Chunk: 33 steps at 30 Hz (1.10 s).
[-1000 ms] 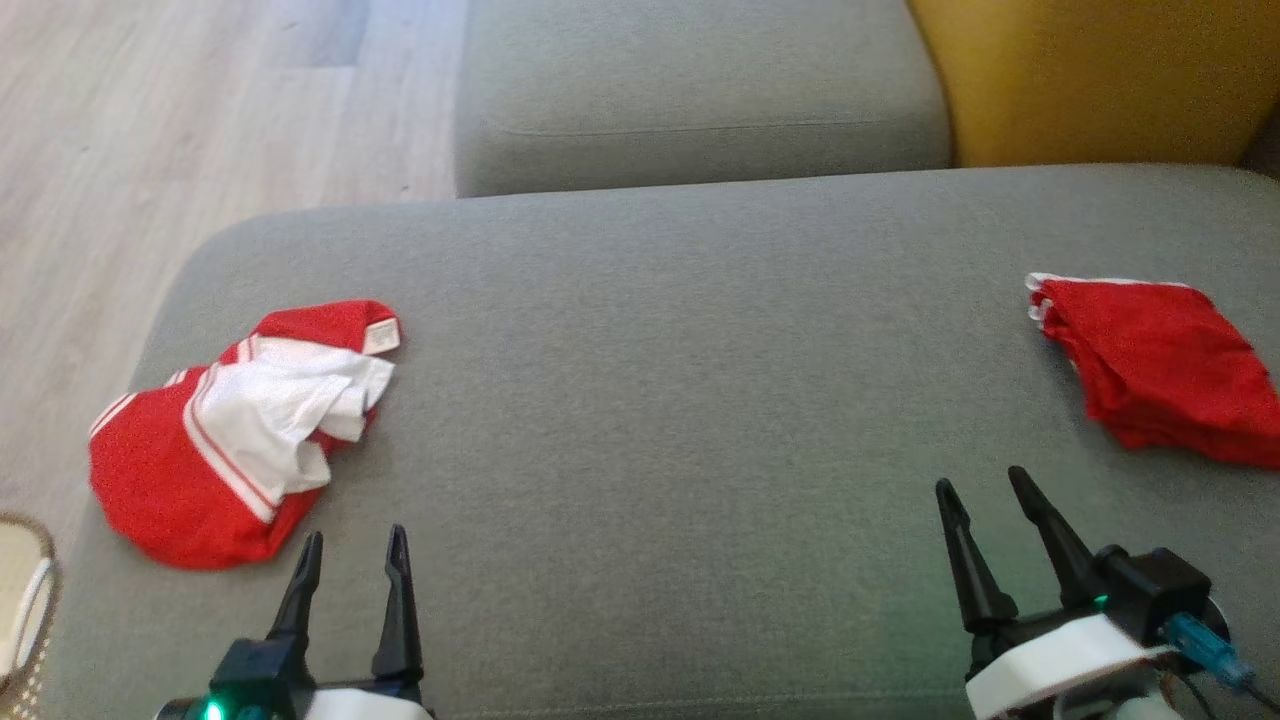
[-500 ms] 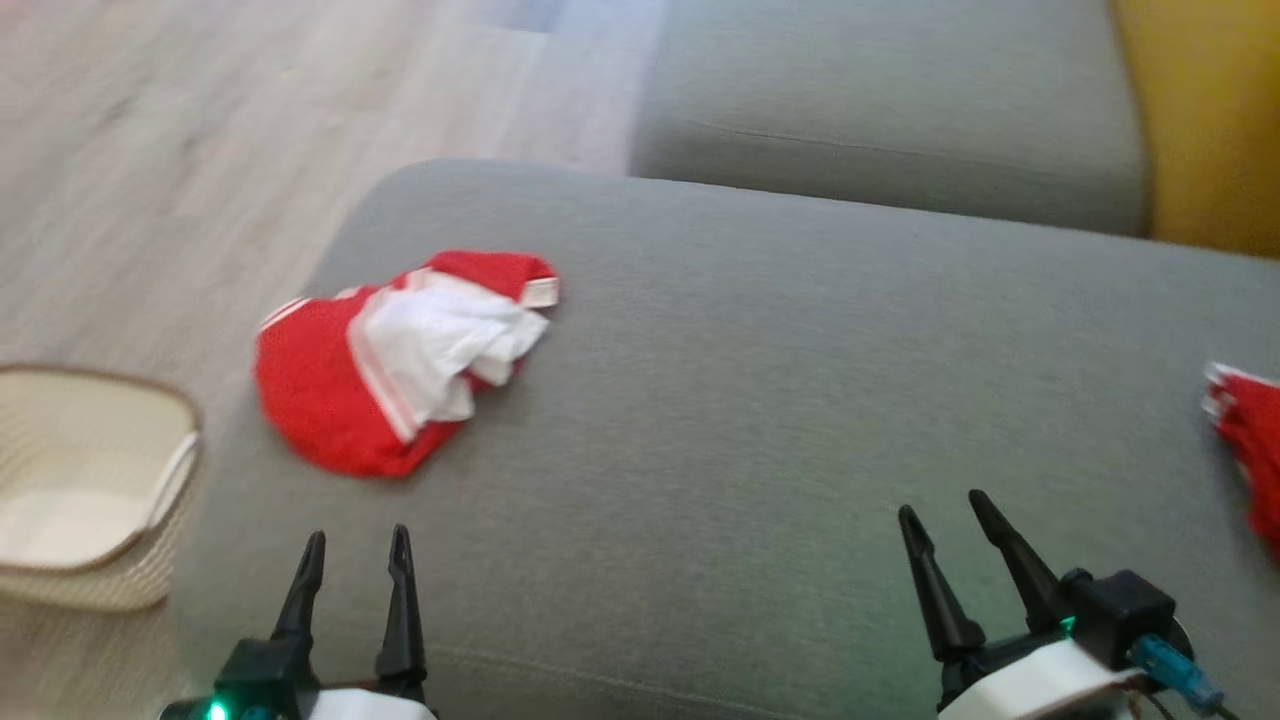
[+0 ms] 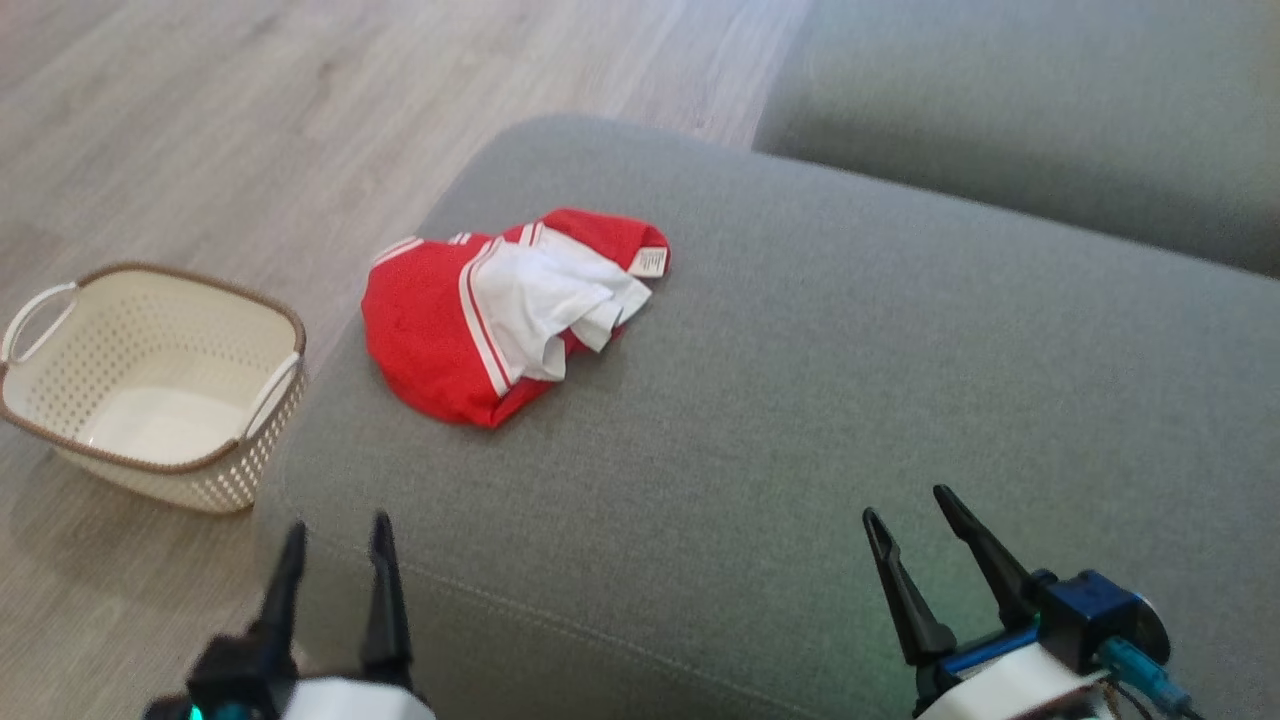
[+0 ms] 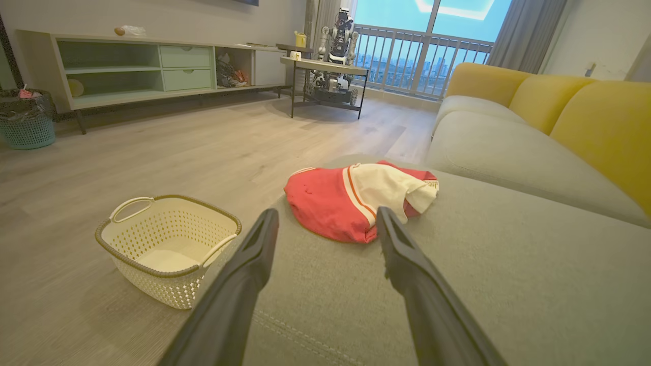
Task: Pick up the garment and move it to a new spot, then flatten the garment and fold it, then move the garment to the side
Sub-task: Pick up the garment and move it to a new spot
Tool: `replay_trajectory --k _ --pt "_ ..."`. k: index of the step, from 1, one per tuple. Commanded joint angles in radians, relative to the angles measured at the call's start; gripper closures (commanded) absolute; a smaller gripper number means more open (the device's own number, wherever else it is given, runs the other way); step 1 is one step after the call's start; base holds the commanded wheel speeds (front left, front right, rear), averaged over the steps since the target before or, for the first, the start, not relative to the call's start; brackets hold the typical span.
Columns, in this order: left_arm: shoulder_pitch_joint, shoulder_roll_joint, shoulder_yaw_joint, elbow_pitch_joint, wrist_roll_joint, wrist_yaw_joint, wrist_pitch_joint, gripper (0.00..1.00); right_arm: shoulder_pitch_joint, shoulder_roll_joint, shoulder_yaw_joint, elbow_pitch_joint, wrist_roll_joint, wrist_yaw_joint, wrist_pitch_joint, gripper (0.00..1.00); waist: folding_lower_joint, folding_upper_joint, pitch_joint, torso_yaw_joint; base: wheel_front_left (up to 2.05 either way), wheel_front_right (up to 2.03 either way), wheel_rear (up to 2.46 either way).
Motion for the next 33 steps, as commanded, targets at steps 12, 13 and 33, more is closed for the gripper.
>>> replay_trajectory --k 12,13,33 --pt "-0.458 0.008 0.122 0.078 -0.070 -0.054 -0.001 0.00 -0.129 -0.010 -0.013 -0.089 -0.139 0.000 -0.009 0.00 0.0000 0.0000 0.244 -0.056 0.00 0.00 0.00" --pt "-0.508 0.021 0.123 0.122 -0.069 -0.060 0.017 0.00 -0.138 -0.010 -0.015 -0.092 -0.149 0.000 -0.009 0.00 0.0000 0.0000 0.265 -0.060 0.00 0.00 0.00" --pt "-1.198 0.110 0.150 0.993 -0.226 -0.183 0.480 0.00 -0.282 -0.062 -0.028 -0.128 -0.222 0.000 -0.009 0.00 0.0000 0.0000 0.525 -0.142 0.00 0.00 0.00"
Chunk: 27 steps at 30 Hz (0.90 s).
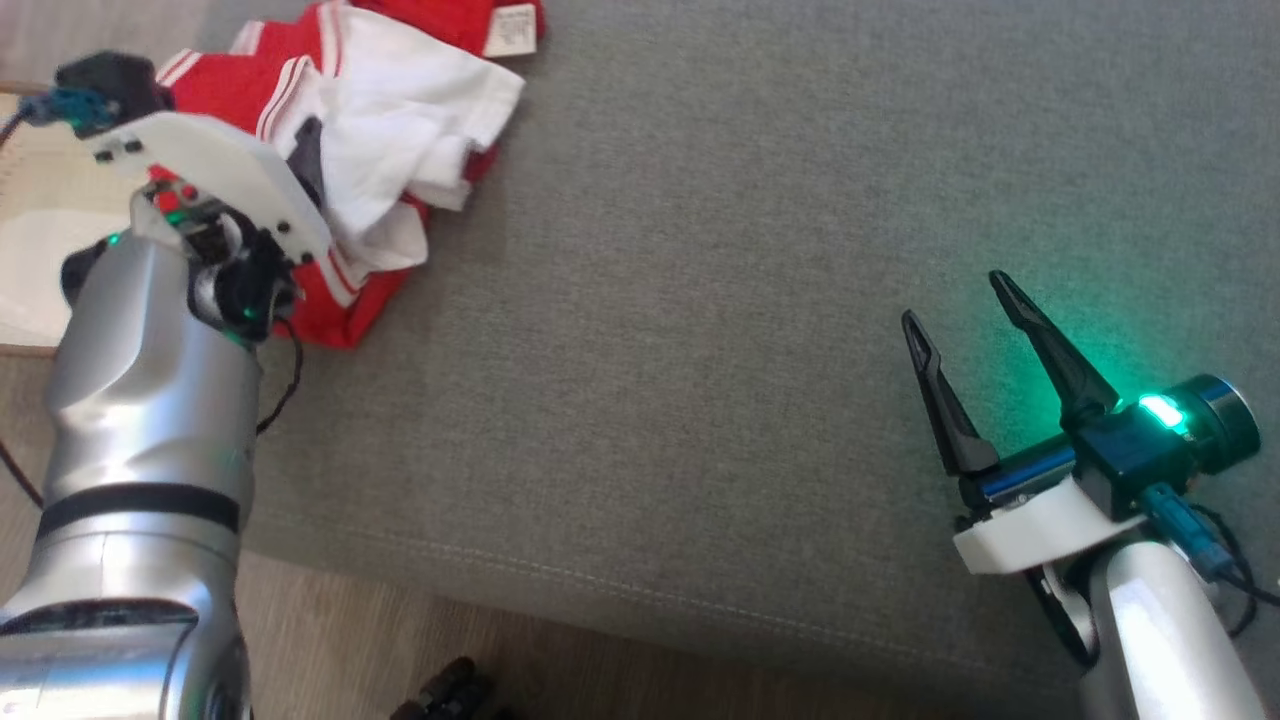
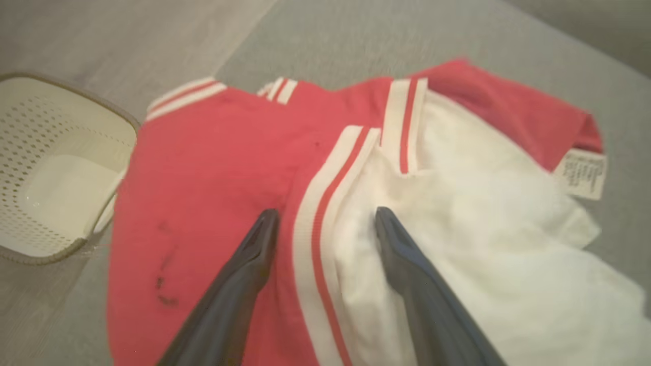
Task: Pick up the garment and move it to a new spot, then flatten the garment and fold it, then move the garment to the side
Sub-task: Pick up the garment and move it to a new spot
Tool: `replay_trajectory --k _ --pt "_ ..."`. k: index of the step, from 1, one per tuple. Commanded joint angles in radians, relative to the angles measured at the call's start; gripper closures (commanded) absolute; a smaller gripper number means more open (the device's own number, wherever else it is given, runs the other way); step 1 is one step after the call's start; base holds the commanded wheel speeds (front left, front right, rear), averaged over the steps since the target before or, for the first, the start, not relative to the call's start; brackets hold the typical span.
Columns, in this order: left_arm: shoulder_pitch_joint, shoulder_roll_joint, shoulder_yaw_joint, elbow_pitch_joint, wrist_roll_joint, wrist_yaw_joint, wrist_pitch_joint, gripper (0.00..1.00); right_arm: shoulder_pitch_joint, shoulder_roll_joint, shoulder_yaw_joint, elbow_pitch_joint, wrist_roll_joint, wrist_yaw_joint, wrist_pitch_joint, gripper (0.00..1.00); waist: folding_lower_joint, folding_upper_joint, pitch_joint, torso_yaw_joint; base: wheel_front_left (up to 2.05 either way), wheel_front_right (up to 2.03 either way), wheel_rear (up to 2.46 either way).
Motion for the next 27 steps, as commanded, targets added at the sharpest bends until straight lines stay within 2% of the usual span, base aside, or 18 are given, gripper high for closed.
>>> replay_trajectory --k 1,6,7,8,13,18,21,27 --pt "-0.037 0.054 0.008 0.012 0.011 -0.001 0.010 0.00 -0.020 0.000 0.026 -0.033 -0.006 0.000 -0.009 0.00 -0.0002 0.0001 0.014 -0.014 0.00 0.00 0.00" --pt "-0.032 0.051 -0.003 0.106 0.012 -0.005 0.004 0.00 -0.026 0.007 0.032 -0.026 0.002 0.000 -0.009 0.00 -0.0002 0.0001 0.014 -0.030 0.00 0.00 0.00" --pt "-0.032 0.051 -0.005 0.120 0.012 -0.009 -0.005 0.63 -0.028 0.009 0.033 -0.025 0.004 0.000 -0.009 0.00 -0.0002 0.0001 0.014 -0.033 0.00 0.00 0.00" --pt "-0.033 0.054 -0.008 0.128 0.015 -0.011 -0.026 1.00 -0.031 0.011 0.034 -0.024 0.006 0.000 -0.009 0.00 -0.0002 0.0001 0.012 -0.035 0.00 0.00 0.00" --pt "-0.039 0.083 -0.013 0.124 0.029 -0.020 -0.225 1.00 -0.043 0.022 0.040 -0.014 0.018 0.000 -0.009 0.00 -0.0002 0.0001 -0.014 -0.049 0.00 0.00 0.00" --pt "-0.038 0.115 -0.052 0.087 0.076 -0.032 -0.430 1.00 -0.036 0.038 0.045 -0.005 0.041 0.000 -0.009 0.00 -0.0002 0.0001 -0.084 -0.076 0.00 0.00 0.00" --pt "-0.031 0.120 -0.062 0.030 0.089 -0.039 -0.470 1.00 -0.029 0.046 0.047 -0.003 0.056 0.000 -0.009 0.00 -0.0002 0.0001 -0.133 -0.101 0.00 0.00 0.00" --pt "0.021 0.119 -0.068 -0.157 0.081 -0.060 -0.481 1.00 -0.020 0.051 0.056 -0.023 0.117 0.000 -0.009 0.00 -0.0002 0.0001 -0.224 -0.189 0.00 0.00 0.00"
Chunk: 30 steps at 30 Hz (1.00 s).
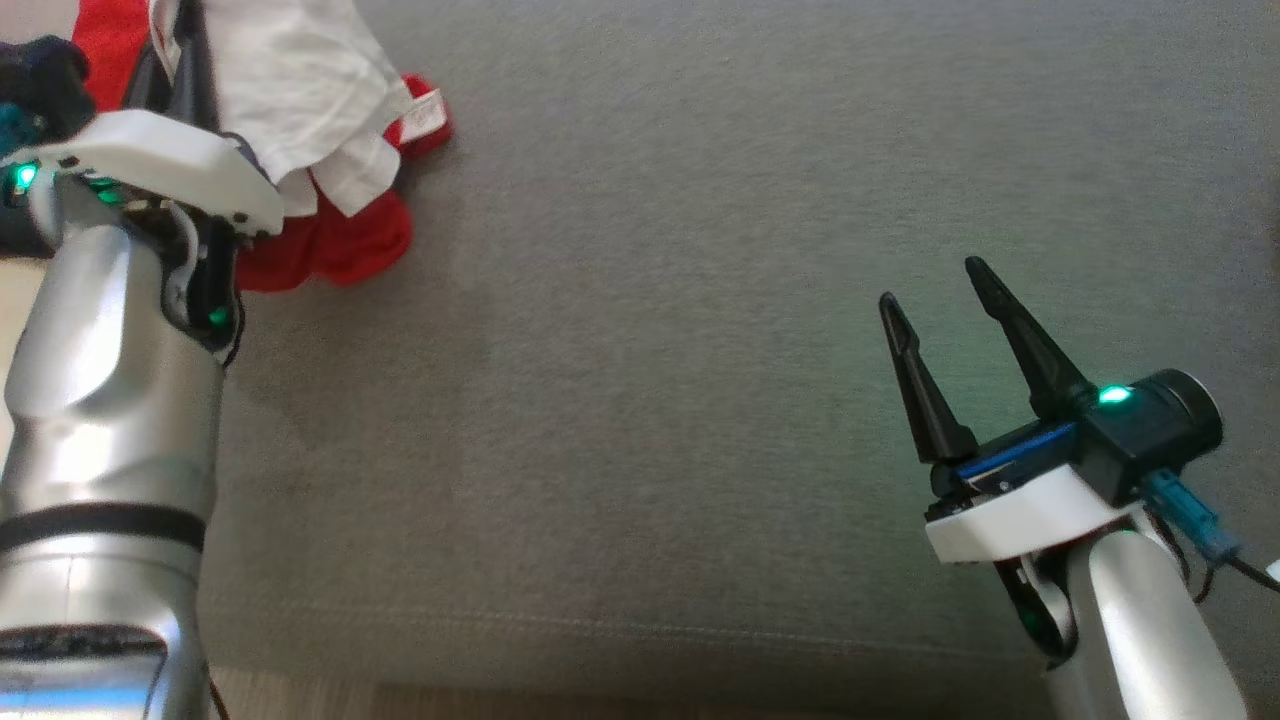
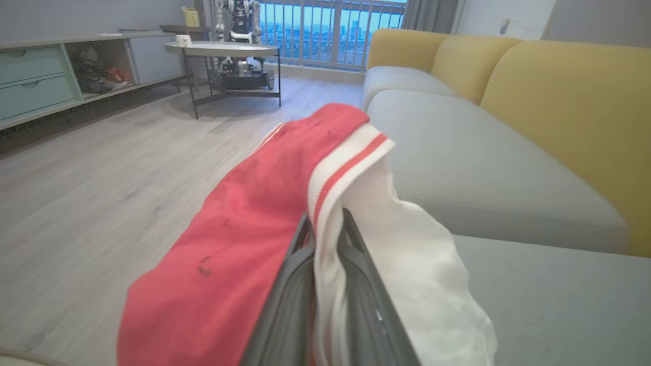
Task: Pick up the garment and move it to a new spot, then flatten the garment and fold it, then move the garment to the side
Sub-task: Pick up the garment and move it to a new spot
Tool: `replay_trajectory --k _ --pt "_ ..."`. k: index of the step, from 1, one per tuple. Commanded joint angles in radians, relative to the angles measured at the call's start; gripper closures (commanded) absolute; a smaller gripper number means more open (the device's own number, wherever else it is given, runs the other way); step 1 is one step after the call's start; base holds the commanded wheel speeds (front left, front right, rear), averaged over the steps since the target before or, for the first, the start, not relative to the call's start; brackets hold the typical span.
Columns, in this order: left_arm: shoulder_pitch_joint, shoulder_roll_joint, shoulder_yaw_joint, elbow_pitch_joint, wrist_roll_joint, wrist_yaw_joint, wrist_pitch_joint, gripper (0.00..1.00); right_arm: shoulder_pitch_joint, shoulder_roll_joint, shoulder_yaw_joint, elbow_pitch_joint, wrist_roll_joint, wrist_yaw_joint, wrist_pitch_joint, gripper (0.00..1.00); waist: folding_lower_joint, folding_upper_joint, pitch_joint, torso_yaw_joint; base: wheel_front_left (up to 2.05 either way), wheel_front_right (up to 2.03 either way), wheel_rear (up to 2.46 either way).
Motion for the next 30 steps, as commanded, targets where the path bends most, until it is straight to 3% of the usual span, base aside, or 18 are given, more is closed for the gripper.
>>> replay_trajectory --k 1,10,18,23,30 --pt "0.002 0.051 0.010 -0.075 0.001 -0.009 -0.012 1.00 0.008 0.012 0.030 -0.045 0.027 0.000 -0.009 0.00 0.0001 0.0000 -0.065 -0.080 0.00 0.00 0.00" --pt "0.070 0.041 -0.039 -0.368 -0.033 -0.017 0.085 1.00 -0.005 0.012 0.066 -0.081 0.127 0.000 -0.009 0.00 0.0001 0.0000 -0.115 -0.291 0.00 0.00 0.00" --pt "0.166 -0.003 -0.109 -0.601 -0.028 0.006 0.192 1.00 0.000 0.012 0.075 -0.106 0.189 0.000 -0.009 0.00 0.0001 0.0000 -0.089 -0.472 0.00 0.00 0.00" --pt "0.230 -0.024 -0.146 -0.612 -0.023 0.014 0.200 1.00 0.000 0.012 0.067 -0.122 0.210 0.000 -0.009 0.00 0.0001 0.0000 -0.055 -0.527 0.00 0.00 0.00" --pt "0.313 -0.053 -0.204 -0.437 -0.002 0.017 0.140 1.00 0.000 0.013 0.063 -0.133 0.225 0.000 -0.009 0.00 0.0001 0.0000 0.019 -0.555 0.00 0.00 0.00"
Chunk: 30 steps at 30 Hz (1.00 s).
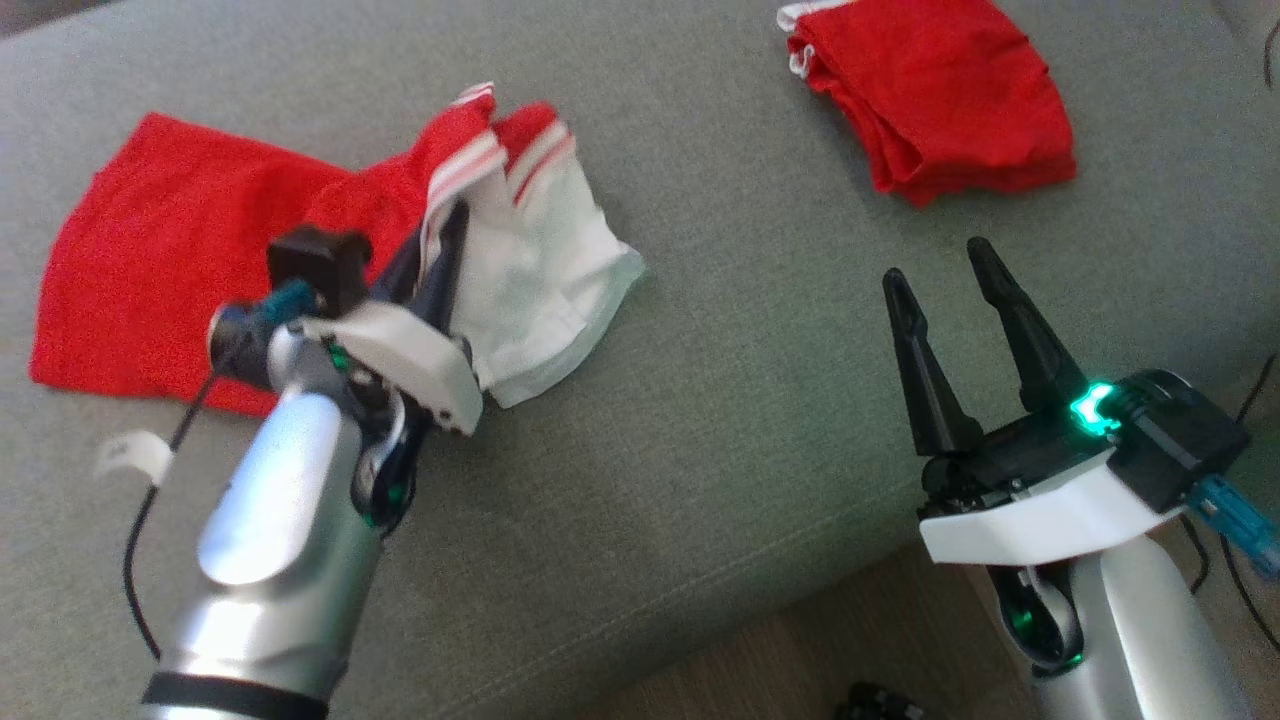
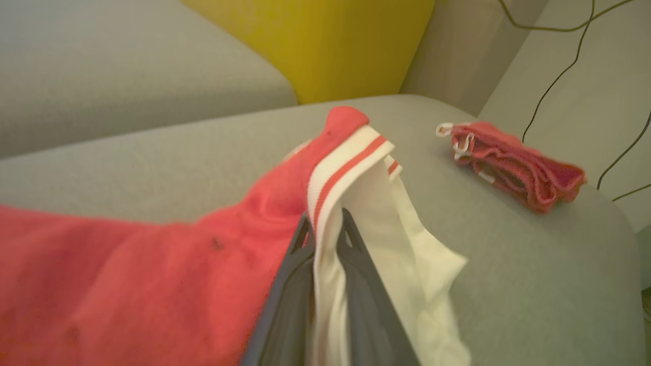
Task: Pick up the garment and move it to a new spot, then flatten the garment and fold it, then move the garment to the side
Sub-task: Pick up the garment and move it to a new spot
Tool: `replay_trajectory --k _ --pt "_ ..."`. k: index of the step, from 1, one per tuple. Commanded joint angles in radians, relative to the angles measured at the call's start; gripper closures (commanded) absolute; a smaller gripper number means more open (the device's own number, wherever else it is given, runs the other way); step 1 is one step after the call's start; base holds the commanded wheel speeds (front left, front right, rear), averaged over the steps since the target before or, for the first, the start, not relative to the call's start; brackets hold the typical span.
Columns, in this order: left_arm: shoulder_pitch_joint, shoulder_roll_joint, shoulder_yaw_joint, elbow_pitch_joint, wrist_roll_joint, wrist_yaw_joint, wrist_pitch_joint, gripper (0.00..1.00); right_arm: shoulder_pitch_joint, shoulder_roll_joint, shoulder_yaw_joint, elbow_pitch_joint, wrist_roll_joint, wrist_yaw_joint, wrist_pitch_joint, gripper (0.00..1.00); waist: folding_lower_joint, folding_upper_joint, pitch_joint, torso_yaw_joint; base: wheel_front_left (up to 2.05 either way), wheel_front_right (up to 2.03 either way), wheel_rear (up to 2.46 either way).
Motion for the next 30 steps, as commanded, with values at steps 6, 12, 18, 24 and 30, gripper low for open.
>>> replay_trajectory --k 6,12,18,24,30 --pt "-0.025 -0.020 -0.007 0.090 0.002 0.006 -0.083 0.00 -0.019 0.005 0.020 -0.038 -0.010 0.000 -0.006 0.00 -0.0001 0.0000 0.020 0.018 0.00 0.00 0.00" --pt "0.003 -0.048 -0.024 0.055 -0.010 0.035 -0.146 0.00 0.001 0.005 0.023 -0.010 -0.038 0.000 -0.006 0.00 -0.0001 0.0000 -0.050 0.097 0.00 0.00 0.00" --pt "0.110 -0.055 0.005 -0.168 0.022 0.120 -0.155 0.00 0.027 0.005 0.017 0.023 -0.064 0.000 -0.006 0.00 -0.0001 0.0000 -0.123 0.206 0.00 0.00 0.00" --pt "0.283 -0.057 0.095 -0.398 0.066 0.175 -0.156 0.00 0.054 0.005 -0.019 0.061 -0.085 0.000 -0.006 0.00 -0.0001 0.0000 -0.181 0.301 0.00 0.00 0.00" --pt "0.461 -0.050 0.163 -0.510 0.154 0.210 -0.156 0.00 0.103 0.005 -0.066 0.088 -0.088 0.000 -0.006 0.00 -0.0001 0.0000 -0.250 0.371 0.00 0.00 0.00"
